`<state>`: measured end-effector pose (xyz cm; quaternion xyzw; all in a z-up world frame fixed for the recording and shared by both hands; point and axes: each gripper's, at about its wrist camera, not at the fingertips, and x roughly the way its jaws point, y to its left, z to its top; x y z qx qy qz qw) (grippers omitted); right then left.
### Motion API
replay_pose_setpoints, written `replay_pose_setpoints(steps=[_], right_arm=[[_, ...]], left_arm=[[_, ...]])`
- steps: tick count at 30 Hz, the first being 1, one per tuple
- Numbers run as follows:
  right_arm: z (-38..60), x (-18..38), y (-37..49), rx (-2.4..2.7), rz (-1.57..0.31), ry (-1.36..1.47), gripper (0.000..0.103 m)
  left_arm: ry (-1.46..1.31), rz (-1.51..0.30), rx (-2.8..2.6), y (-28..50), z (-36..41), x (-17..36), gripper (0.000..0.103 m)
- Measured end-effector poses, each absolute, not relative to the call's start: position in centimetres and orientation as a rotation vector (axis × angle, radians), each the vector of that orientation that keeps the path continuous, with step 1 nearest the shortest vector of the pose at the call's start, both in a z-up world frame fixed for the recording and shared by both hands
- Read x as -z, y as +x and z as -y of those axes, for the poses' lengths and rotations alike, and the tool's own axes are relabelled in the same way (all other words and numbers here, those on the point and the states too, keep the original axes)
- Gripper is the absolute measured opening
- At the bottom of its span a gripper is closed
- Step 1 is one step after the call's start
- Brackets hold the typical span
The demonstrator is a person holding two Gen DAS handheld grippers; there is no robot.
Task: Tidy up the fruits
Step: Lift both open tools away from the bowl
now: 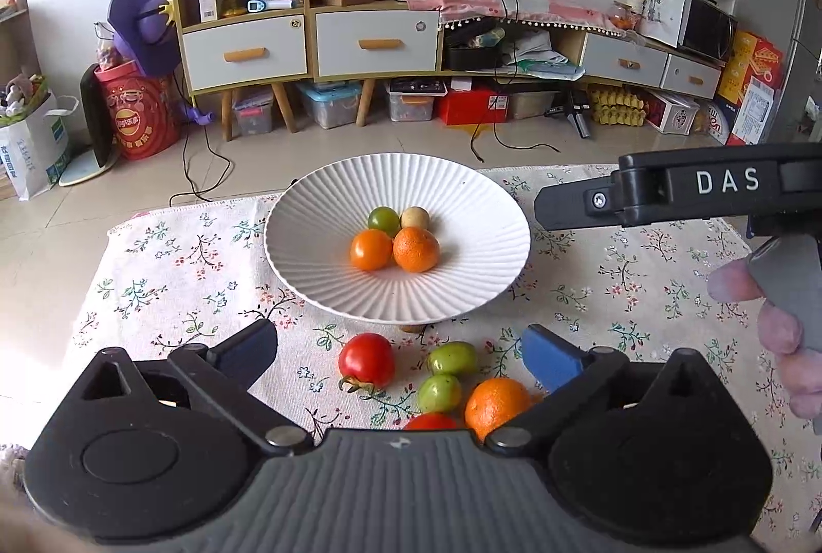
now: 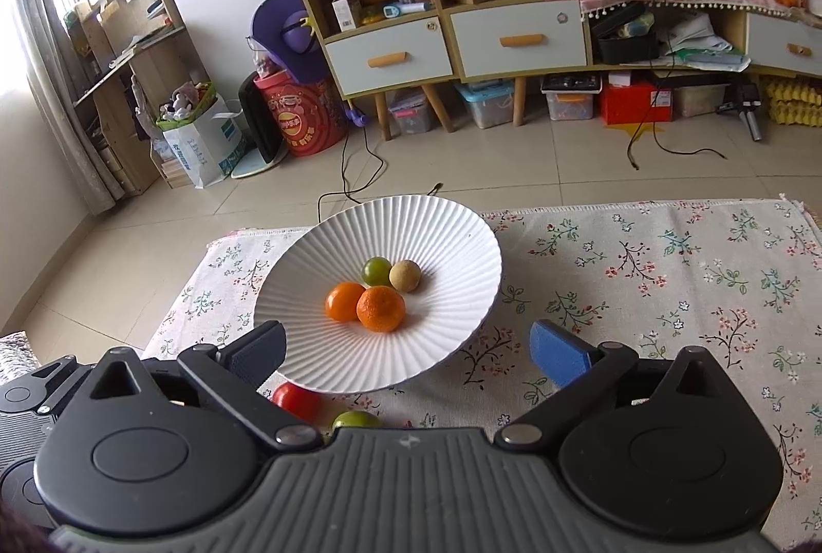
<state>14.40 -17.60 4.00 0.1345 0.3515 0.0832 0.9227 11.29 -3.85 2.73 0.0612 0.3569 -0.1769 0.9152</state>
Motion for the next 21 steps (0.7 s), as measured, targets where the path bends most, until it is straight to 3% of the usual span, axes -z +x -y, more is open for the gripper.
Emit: replay_pose_setpoints(steps=[21], right_arm=[[16.3, 0.3, 9.6, -0.08, -0.734, 0.198, 0.102]], left_arm=[[0.144, -0.732, 0.326, 7.7, -1.2, -0.3, 0.102]])
